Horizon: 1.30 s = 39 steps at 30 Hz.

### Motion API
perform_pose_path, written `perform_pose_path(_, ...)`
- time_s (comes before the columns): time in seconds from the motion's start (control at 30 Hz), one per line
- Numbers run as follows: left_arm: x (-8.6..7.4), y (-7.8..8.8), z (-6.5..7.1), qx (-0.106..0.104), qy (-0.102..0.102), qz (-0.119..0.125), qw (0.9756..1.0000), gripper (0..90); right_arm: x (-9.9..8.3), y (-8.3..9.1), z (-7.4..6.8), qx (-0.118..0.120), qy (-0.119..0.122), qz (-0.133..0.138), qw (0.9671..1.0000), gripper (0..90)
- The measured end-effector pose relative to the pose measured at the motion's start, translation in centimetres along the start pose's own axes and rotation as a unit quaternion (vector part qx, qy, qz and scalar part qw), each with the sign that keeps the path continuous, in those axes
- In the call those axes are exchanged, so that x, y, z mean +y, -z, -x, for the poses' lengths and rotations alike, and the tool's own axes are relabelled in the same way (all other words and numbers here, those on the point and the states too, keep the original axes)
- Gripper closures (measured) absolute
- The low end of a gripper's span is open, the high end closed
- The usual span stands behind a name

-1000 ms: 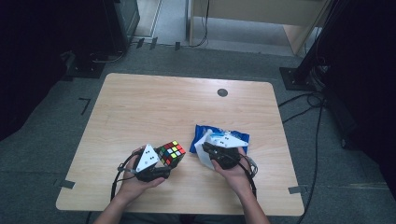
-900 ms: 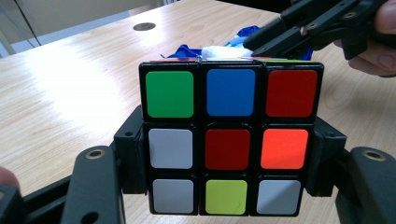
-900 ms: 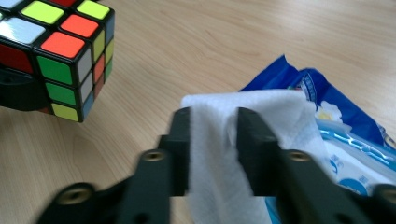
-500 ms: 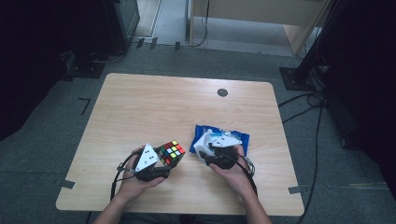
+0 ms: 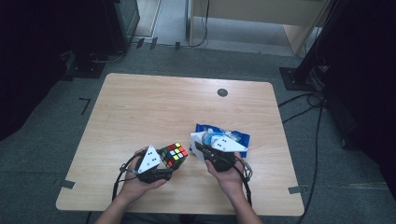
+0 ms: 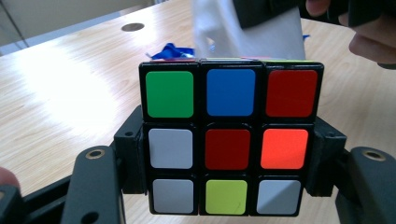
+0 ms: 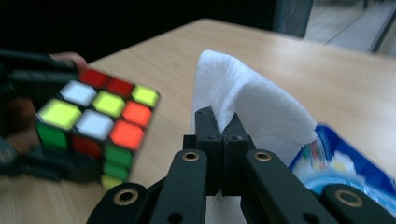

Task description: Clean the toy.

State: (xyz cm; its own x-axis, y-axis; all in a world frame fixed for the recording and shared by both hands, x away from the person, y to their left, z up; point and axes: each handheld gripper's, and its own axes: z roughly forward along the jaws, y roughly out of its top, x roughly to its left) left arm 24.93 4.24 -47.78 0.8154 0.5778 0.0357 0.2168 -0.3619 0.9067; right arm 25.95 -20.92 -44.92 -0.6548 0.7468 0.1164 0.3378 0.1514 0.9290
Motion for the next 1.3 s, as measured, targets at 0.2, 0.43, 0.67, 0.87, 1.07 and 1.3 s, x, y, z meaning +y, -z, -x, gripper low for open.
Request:
perform_pose_path(0.2,0.0,-0.4,0.8,-0.009,-0.009,-0.003,0.9999,33.9,0.4,-0.9,-2.7,0.012,-0.016,0.016,0.9997,90.0)
perform_pose_path(0.43,0.0,-0.5,1.0,-0.013,-0.014,-0.003,0.9998,33.9,0.0,-1.5,-4.1,0.03,-0.055,0.015,0.9979,90.0)
perform_pose_path(0.67,0.0,-0.4,0.8,-0.005,-0.01,-0.003,0.9999,33.9,0.5,-1.3,-5.8,0.084,-0.08,0.024,0.9929,90.0)
perform_pose_path(0.87,0.0,0.2,0.0,0.007,-0.002,0.003,1.0,33.9,0.5,-1.1,-5.9,0.112,-0.092,0.028,0.9891,89.9)
perform_pose_path(1.07,0.1,0.7,-0.6,0.013,0.005,0.008,0.9999,33.9,0.0,-1.0,-3.8,0.098,-0.123,0.03,0.9871,89.9)
perform_pose_path(1.3,0.3,0.1,0.6,-0.004,-0.009,0.006,0.9999,34.0,-0.5,-1.2,-2.3,0.07,-0.143,0.026,0.9869,89.9)
